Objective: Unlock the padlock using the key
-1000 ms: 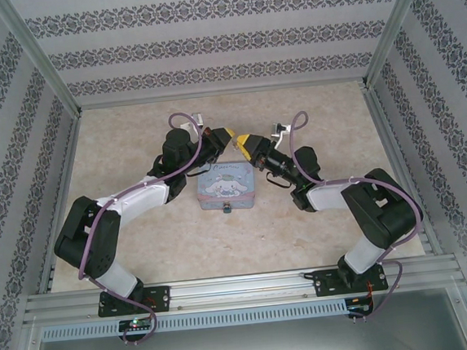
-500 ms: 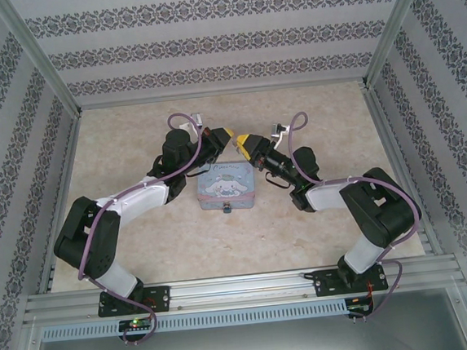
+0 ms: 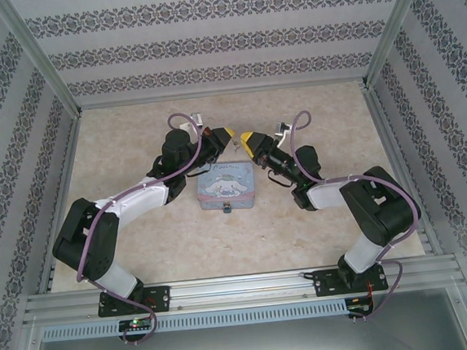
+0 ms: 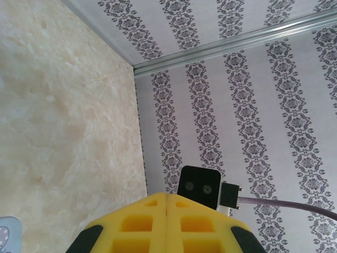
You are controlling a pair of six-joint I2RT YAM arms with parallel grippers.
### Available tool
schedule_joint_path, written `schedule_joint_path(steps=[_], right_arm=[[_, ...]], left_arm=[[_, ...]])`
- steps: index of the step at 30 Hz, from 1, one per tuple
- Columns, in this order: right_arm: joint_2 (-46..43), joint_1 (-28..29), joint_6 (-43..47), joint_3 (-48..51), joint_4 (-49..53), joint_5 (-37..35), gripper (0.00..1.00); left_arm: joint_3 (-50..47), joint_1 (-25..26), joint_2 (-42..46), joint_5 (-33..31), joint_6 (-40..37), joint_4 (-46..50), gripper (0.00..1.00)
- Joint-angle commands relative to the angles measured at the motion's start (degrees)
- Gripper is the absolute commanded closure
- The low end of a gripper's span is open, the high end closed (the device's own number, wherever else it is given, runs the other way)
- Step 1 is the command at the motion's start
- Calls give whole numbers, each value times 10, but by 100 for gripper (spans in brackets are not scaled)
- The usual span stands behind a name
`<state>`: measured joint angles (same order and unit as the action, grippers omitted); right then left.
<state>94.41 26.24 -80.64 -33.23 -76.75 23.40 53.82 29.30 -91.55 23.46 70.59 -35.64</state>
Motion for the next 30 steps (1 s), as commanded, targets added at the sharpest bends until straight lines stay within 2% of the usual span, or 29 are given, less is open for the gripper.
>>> schedule_joint_path(steps=[1,21,27,30], right_arm=[[10,11,11,-12,-26,4,63],[26,31,9,-32,-26,5,66],[27,31,9,-31,-26,2,72],[29,31,8,-31,-26,2,79]], left_arm=[[-7,7,16,-2,-1,-30,100],[-8,8,17,-5,-2,-29,100],[-9,8,17,-6,-1,-29,100],[-11,8,17,-7,-1,-31,100]])
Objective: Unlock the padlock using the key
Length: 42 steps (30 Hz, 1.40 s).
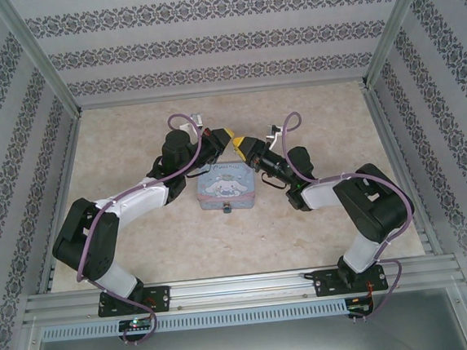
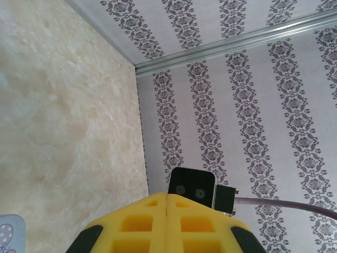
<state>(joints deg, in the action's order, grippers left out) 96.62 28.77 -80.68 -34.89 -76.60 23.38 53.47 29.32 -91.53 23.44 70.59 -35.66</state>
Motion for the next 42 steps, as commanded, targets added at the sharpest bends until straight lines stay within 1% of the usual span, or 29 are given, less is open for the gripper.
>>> schedule_joint_path(steps=[1,10,22,28,29,30,31,32,33,34,36,39,41,42], right_arm=[[7,6,9,-15,-28,2,80],[5,1,8,-7,-28,2,99],[5,-9,0,3,-27,-9,100],[6,-8,-2,2,-27,-7,100],[5,-9,-2,3,-28,-5,100],[4,-10,-2,5,-27,-5,100],[3,-11,-3,8,-28,-4,100],[2,-13,-4,12,-28,-2,100],[1,-15,-4,15,-28,1,100],[-1,-18,-4,20,-28,4,100],[-6,-22,-4,30,-27,9,100],[-11,-31,-9,41,-28,20,100],[-14,-36,-12,49,-26,30,100],[-14,-38,-13,52,-25,34,100]], left_arm=[[-8,8,18,-6,-1,-32,100],[-15,8,22,-13,-1,-32,100],[-37,8,36,-23,3,-41,100],[-31,9,36,-21,2,-35,100],[-31,9,38,-22,2,-27,96],[-31,10,41,-26,0,-19,86],[-32,9,47,-32,-2,-9,72],[-34,7,55,-39,-6,6,53],[-36,7,64,-45,-10,19,40],[-40,6,76,-51,-18,37,30],[-47,5,102,-61,-33,75,19],[-65,5,147,-68,-63,144,11],[-80,5,177,-63,-88,194,2],[-86,6,191,-63,-100,219,0]])
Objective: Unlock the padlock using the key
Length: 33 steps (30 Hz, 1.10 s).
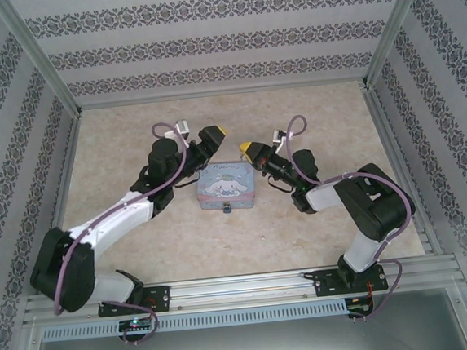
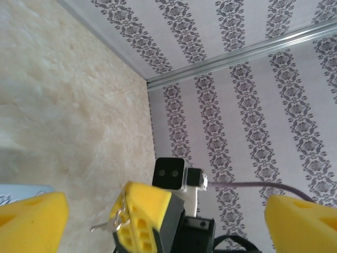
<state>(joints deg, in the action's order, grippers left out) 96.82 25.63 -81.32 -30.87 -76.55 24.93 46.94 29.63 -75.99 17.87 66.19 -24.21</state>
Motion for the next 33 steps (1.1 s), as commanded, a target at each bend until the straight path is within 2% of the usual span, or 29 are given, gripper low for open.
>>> schedule_joint_path(steps=[1,7,10,16,22,33], right_arm=[[-18,-8,-7,15,-24,23,100],[-32,-8,-2,36,0,42,100],[-43,-7,4,49,15,46,100],[-61,9,18,69,41,37,100],[-60,29,31,77,61,22,100],[-19,49,33,60,66,1,100]], left_arm=[[-29,4,53,-8,-71,136,0],[-79,34,144,-46,-152,274,0],[-108,59,170,-66,-172,303,0],[-167,107,168,-80,-181,277,0],[-174,156,117,-103,-216,245,0],[-174,193,-2,-126,-257,144,7]])
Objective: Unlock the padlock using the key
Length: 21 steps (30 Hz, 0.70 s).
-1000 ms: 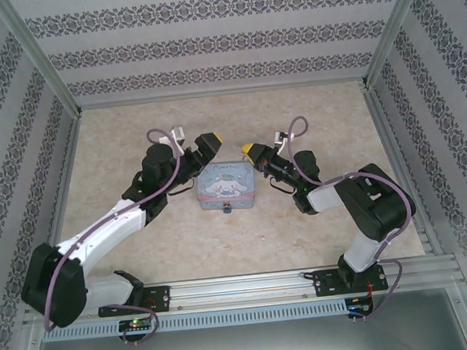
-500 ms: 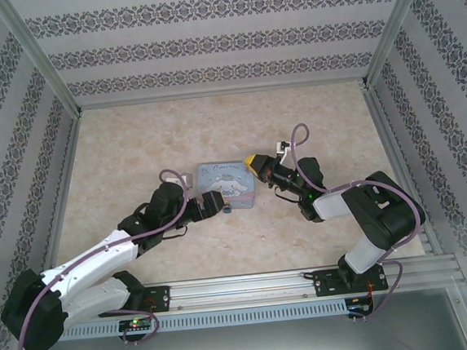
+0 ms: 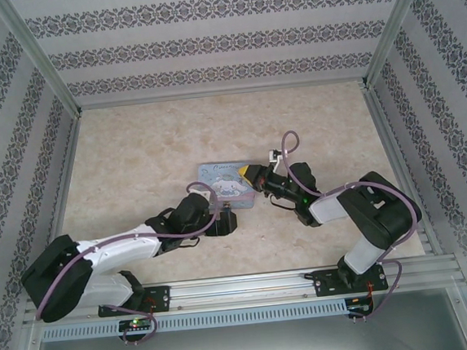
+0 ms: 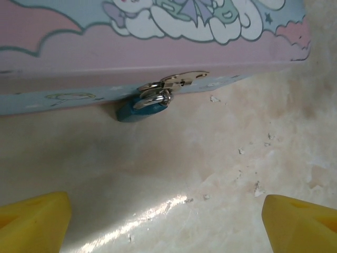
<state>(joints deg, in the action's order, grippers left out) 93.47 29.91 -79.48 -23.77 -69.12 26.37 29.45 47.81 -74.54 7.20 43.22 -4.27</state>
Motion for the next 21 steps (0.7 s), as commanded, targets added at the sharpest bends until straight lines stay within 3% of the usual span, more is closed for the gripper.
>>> schedule_joint_path(steps=[1,21], right_arm=[[19,6,16,-12,-8,-14,100],[100,-33,1,-46,-43,4,100]], left_arm=[[1,11,-25,-23,-29,-66,7],[14,12,-154,-49,-93,-200,11]])
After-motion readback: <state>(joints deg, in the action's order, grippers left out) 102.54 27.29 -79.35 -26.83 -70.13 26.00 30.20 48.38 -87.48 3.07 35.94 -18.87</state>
